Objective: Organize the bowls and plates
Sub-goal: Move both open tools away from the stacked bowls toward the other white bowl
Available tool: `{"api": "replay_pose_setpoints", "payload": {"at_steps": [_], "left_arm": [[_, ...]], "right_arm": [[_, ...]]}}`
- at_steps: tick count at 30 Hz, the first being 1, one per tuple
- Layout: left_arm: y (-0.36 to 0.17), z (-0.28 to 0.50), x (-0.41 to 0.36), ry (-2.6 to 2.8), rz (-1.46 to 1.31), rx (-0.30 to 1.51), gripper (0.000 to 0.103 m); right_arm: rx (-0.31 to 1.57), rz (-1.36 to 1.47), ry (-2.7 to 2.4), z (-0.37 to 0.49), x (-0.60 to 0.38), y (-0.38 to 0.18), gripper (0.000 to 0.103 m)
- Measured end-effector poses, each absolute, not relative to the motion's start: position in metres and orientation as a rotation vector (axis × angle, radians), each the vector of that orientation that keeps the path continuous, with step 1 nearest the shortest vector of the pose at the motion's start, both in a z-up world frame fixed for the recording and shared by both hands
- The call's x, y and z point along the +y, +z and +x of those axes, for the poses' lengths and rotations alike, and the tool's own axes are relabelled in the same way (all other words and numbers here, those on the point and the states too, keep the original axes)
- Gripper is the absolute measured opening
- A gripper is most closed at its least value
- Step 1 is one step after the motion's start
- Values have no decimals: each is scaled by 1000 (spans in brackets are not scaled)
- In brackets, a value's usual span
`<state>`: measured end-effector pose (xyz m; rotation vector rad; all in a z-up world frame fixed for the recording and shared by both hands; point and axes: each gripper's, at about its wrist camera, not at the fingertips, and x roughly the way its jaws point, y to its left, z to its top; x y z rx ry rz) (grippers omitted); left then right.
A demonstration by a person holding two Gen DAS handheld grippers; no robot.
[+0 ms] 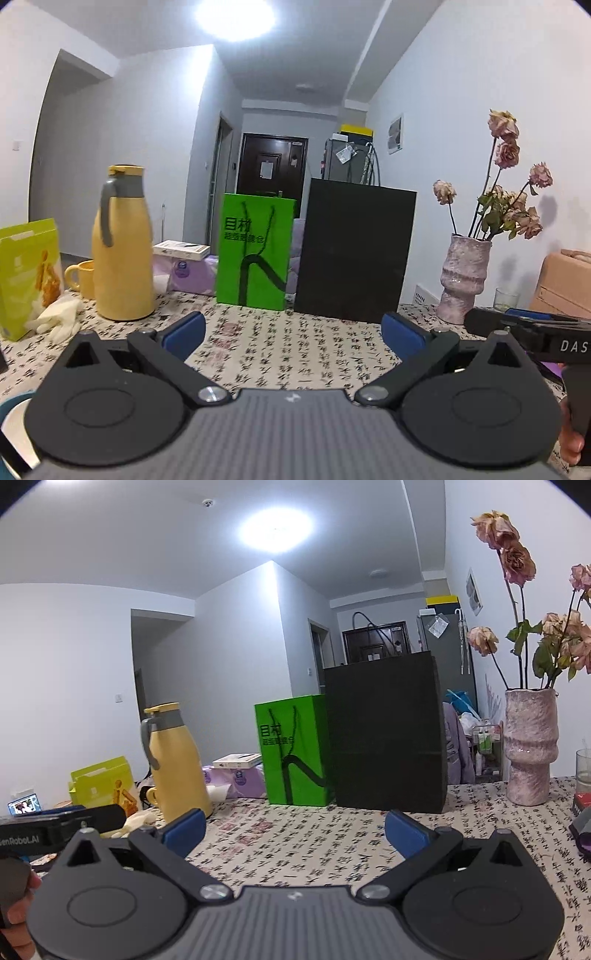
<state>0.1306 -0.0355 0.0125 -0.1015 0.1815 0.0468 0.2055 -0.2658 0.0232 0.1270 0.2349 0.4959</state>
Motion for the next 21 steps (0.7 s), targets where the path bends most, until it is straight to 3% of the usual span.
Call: {"api": "replay_pose_setpoints", "payload": {"at_steps": [15, 21], "left_arm": [[23, 213, -85, 10, -121, 245, 103], [24, 244, -98, -9, -119, 276, 103]], "right_arm": [[342, 207, 473, 296, -301, 29, 103], [358, 282, 440, 320, -315, 6, 103]]}}
